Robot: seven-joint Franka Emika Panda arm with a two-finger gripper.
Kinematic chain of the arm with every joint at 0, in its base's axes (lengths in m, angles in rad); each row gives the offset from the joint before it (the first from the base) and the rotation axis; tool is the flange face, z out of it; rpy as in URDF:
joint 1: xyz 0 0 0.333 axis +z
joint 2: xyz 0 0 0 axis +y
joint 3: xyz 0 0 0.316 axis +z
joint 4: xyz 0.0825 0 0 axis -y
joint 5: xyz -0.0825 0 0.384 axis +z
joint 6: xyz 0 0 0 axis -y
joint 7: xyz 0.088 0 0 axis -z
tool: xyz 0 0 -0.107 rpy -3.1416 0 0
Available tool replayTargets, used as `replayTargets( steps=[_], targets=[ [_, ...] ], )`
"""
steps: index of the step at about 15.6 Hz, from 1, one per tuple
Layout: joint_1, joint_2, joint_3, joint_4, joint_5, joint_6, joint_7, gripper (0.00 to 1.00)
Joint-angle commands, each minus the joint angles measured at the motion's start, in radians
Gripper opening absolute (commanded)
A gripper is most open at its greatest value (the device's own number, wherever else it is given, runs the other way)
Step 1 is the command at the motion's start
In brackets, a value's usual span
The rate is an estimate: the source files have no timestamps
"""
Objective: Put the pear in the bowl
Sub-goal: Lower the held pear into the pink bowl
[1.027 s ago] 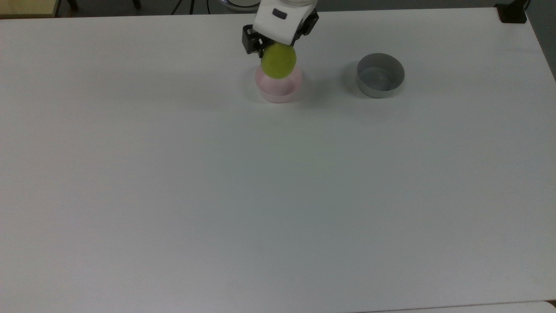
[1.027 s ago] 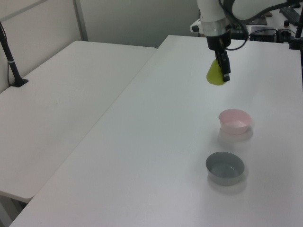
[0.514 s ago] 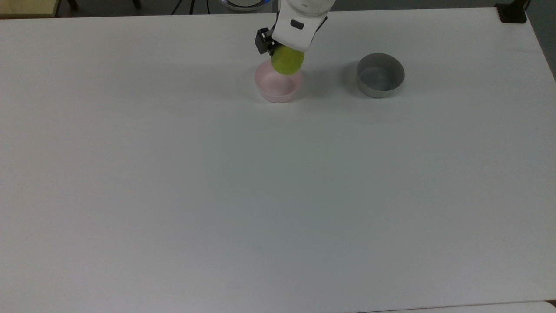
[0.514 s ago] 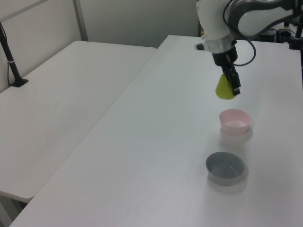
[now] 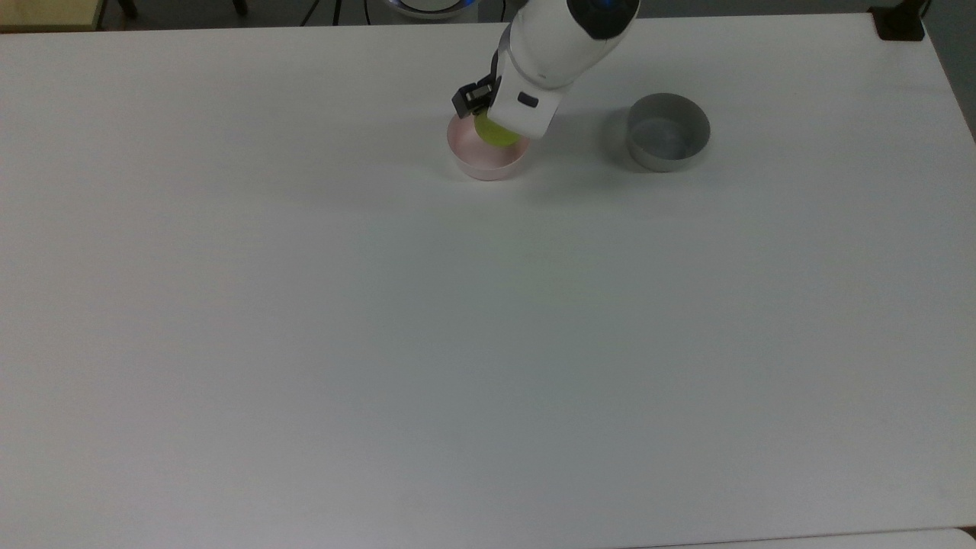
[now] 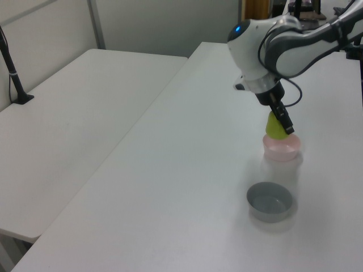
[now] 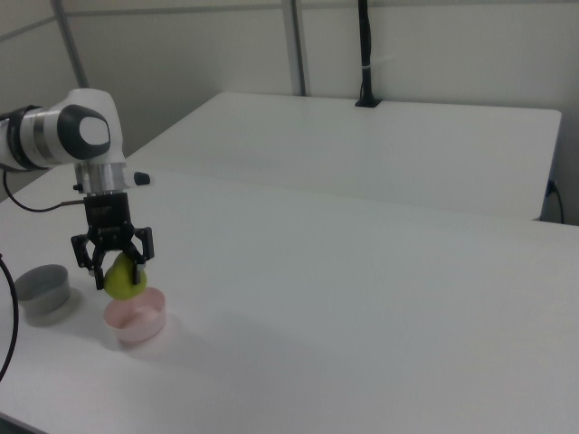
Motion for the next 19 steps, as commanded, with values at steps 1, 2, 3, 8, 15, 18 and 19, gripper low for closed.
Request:
replayTargets(
  steps=[1,2,3,8,15,18,19],
  targets=[
    [0.021,0.024,-0.019,-0.006,-0.007,0.007,-0.008,0.07],
    [0.021,0.037,-0.02,-0.006,-0.007,0.007,-0.008,0.07],
    [0.021,0.043,-0.019,-0.006,-0.007,0.01,-0.008,0.07],
    [0.015,0.058,-0.019,-0.005,-0.007,0.009,-0.005,0.45],
    [0.01,0.063,-0.02,-0.002,-0.007,0.01,0.0,1.0],
    [0.01,0.061,-0.02,0.003,-0.007,0.01,0.0,1.0],
    [0.012,0.061,-0.019,0.001,-0.007,0.009,-0.002,1.0]
  ],
)
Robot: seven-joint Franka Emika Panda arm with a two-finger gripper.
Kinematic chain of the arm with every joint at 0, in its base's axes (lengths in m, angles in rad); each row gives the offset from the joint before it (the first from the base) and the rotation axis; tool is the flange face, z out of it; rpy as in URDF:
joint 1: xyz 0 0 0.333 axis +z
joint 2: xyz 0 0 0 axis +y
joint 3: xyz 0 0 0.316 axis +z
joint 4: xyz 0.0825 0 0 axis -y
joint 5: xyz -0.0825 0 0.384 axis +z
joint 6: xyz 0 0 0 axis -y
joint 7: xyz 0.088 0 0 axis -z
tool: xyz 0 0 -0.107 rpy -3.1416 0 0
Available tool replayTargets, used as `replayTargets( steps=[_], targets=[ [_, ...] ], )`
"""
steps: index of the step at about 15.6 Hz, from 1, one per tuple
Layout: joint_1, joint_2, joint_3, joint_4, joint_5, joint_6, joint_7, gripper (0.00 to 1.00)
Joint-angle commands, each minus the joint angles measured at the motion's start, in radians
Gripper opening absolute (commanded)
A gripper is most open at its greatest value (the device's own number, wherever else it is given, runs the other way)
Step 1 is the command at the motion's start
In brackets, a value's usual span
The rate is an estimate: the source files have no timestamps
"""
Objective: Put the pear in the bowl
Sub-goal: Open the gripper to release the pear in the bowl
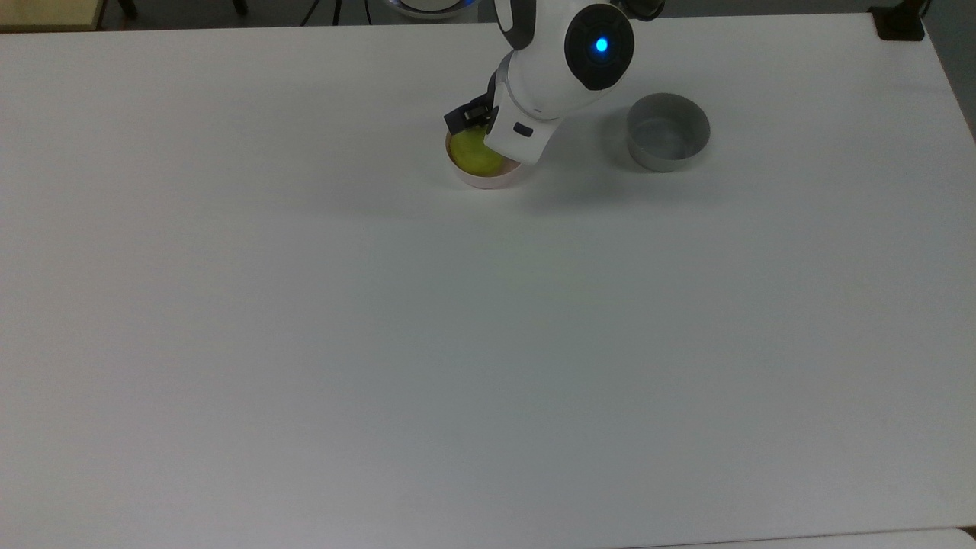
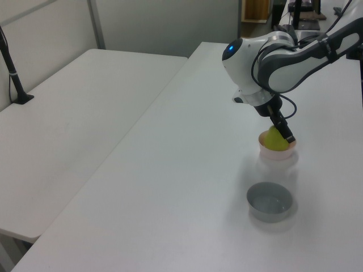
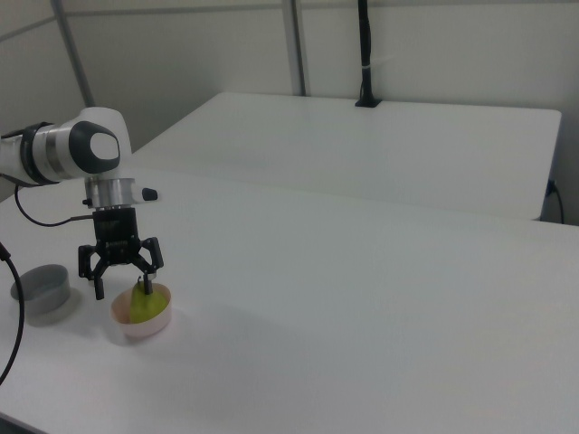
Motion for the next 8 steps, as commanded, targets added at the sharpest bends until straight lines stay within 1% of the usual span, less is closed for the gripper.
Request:
replayTargets(
  steps=[1,4,6,8],
  targets=[
    [0.012,-0.006,-0.011,-0.002,-0.006,0.007,0.0,1.0],
    [0.012,-0.014,-0.006,0.001,-0.006,-0.007,0.0,1.0],
    [0.008,-0.047,-0.002,0.021,-0.006,-0.031,0.009,1.0],
    [-0.024,-0.092,0.014,0.061,-0.006,-0.062,0.024,1.0]
  ],
)
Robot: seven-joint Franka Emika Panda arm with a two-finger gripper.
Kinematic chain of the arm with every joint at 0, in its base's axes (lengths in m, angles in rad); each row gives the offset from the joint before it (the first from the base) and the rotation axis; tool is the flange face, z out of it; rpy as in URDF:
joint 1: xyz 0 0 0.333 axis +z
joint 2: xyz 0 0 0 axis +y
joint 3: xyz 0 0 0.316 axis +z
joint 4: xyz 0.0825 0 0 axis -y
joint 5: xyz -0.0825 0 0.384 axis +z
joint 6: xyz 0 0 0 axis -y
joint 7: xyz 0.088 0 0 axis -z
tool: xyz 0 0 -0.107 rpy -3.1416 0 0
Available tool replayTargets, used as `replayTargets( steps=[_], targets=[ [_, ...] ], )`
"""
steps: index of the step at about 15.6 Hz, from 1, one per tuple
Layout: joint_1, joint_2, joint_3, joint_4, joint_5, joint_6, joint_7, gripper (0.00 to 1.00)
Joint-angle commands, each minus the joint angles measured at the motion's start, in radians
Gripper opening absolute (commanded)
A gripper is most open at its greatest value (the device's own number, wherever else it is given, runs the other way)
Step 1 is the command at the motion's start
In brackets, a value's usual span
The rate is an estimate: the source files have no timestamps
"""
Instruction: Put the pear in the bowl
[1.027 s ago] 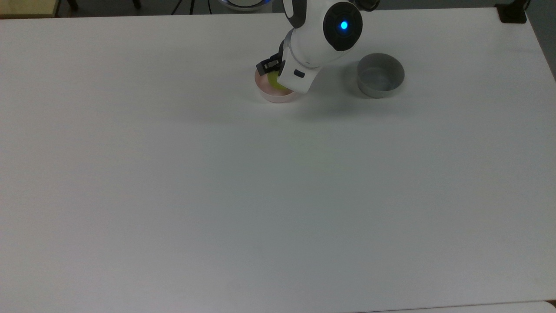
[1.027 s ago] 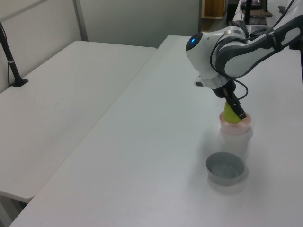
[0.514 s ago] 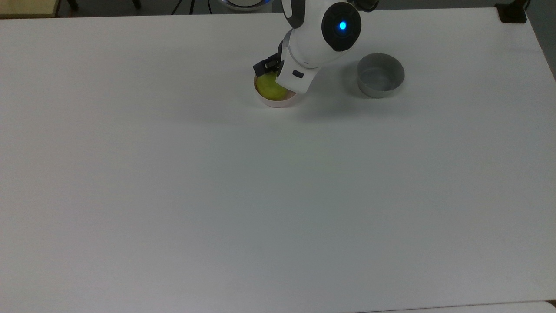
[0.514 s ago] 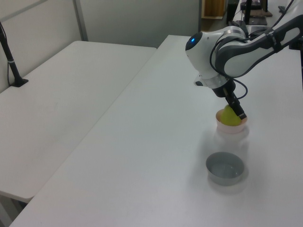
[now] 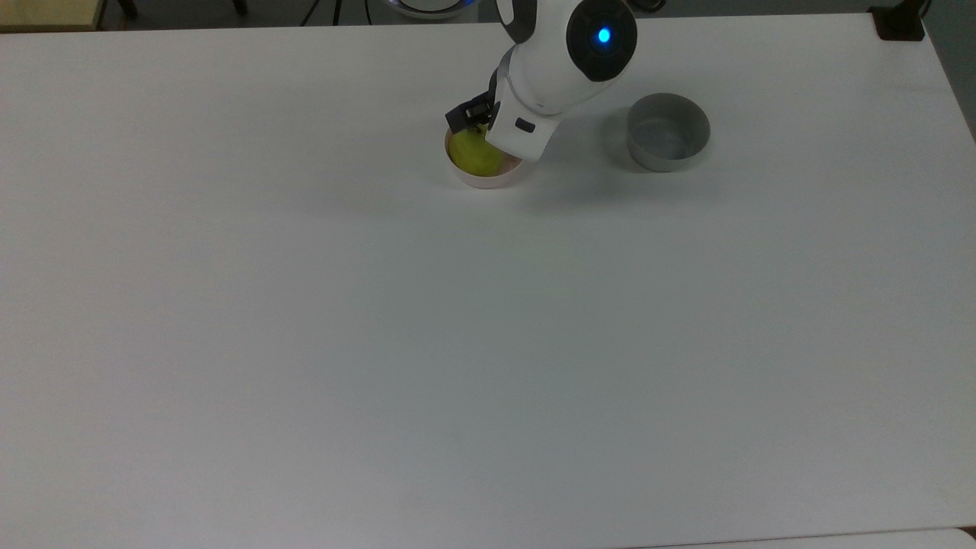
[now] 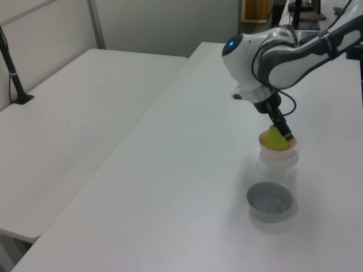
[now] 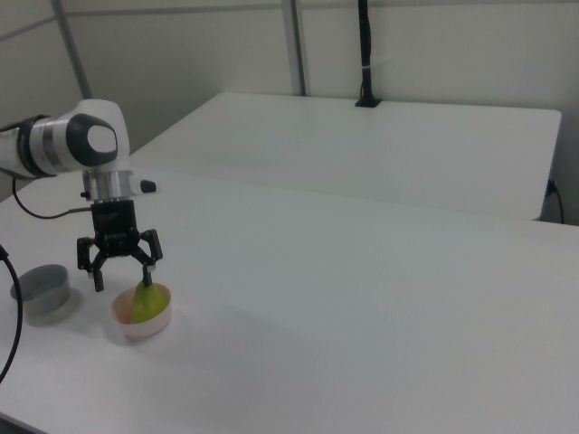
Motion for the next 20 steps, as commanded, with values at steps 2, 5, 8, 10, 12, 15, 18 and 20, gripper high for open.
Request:
replayTargets(
  steps=[2,5,8,10,12,15,18,20],
  targets=[
    [-0.065,-0.107,0.024,0.074,-0.004,-0.073,0.022,1.0],
    [-0.174,-0.137,0.061,0.155,0.008,-0.074,0.051,1.0],
    [-0.302,-0.148,0.086,0.234,0.011,-0.067,0.068,1.0],
    [-0.368,-0.147,0.086,0.251,0.015,-0.054,0.066,1.0],
    [-0.435,-0.145,0.089,0.255,0.025,-0.027,0.06,1.0],
    [-0.51,-0.147,0.107,0.257,0.02,-0.008,0.052,1.0],
    [-0.518,-0.16,0.096,0.255,0.014,0.021,0.039,1.0],
    [-0.518,-0.159,0.083,0.257,0.014,0.03,0.026,1.0]
  ],
)
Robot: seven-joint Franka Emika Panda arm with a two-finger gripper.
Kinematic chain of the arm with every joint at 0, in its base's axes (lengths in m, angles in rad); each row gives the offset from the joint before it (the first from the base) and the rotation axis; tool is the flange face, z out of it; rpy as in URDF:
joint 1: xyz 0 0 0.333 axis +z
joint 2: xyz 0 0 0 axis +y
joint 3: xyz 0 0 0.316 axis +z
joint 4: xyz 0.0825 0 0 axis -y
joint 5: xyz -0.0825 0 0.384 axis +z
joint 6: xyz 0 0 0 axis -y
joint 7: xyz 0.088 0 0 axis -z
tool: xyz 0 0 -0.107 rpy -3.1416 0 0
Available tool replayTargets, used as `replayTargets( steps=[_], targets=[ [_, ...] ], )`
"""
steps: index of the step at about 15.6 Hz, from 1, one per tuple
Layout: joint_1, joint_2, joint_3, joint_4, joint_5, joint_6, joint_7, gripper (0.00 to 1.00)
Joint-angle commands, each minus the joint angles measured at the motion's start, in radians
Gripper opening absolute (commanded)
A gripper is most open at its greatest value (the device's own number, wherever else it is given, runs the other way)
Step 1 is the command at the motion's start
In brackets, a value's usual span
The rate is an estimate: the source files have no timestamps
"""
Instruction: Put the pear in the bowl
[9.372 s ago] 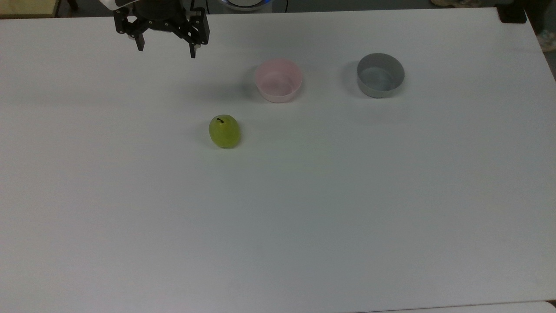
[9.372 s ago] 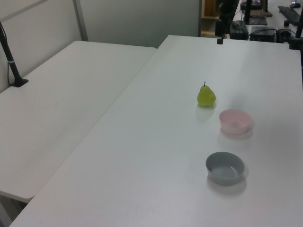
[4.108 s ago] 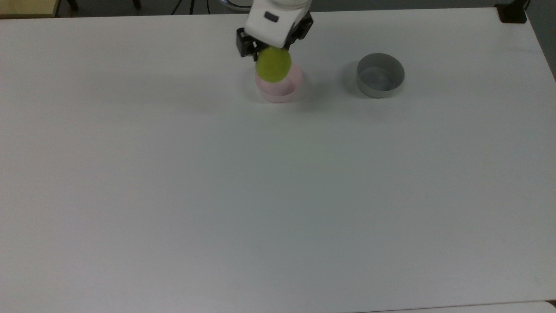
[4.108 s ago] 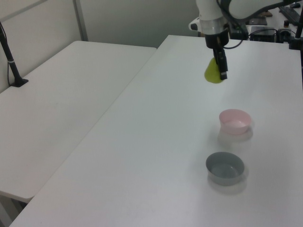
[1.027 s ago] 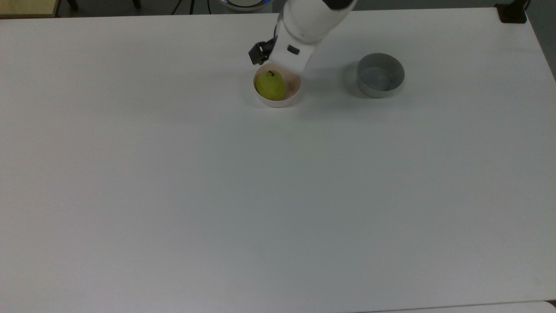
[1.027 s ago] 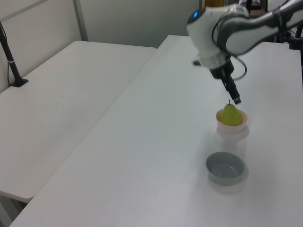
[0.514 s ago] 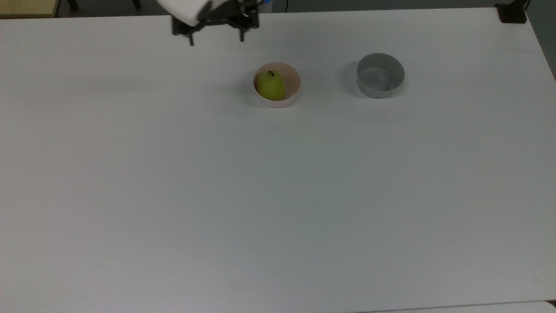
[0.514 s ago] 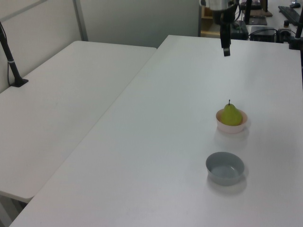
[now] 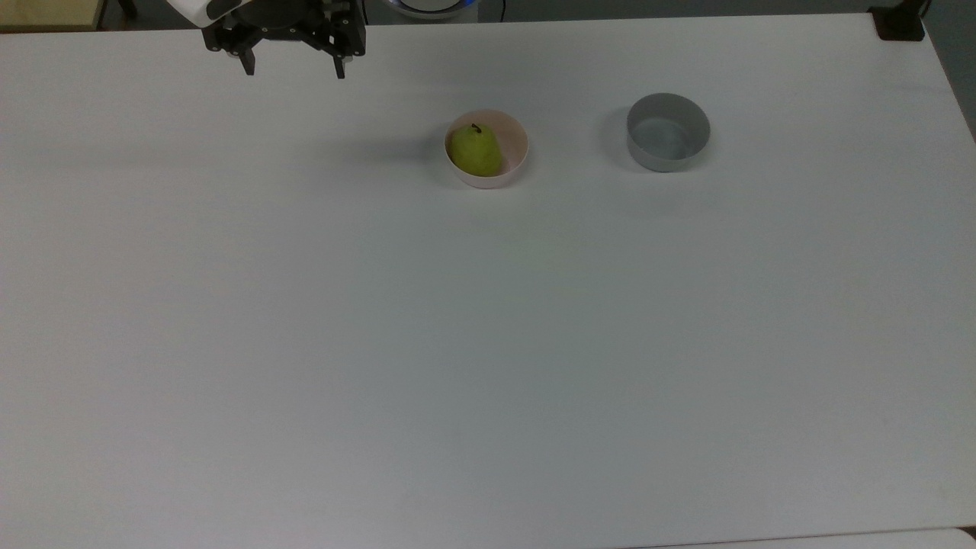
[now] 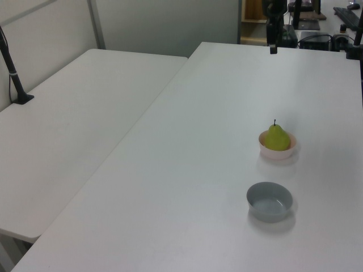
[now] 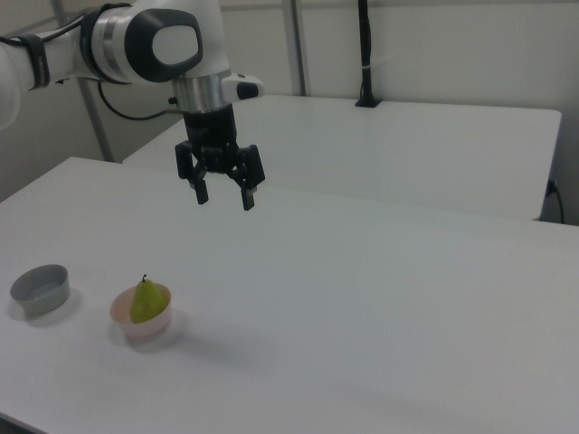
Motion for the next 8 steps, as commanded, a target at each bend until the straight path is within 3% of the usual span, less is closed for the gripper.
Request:
replayTargets(
  steps=[1,8],
  targets=[
    [-0.006,-0.006,-0.006,0.007,0.009,0.024,-0.026,1.0],
    [-0.009,-0.007,-0.006,0.016,0.015,0.024,-0.03,1.0]
  ],
)
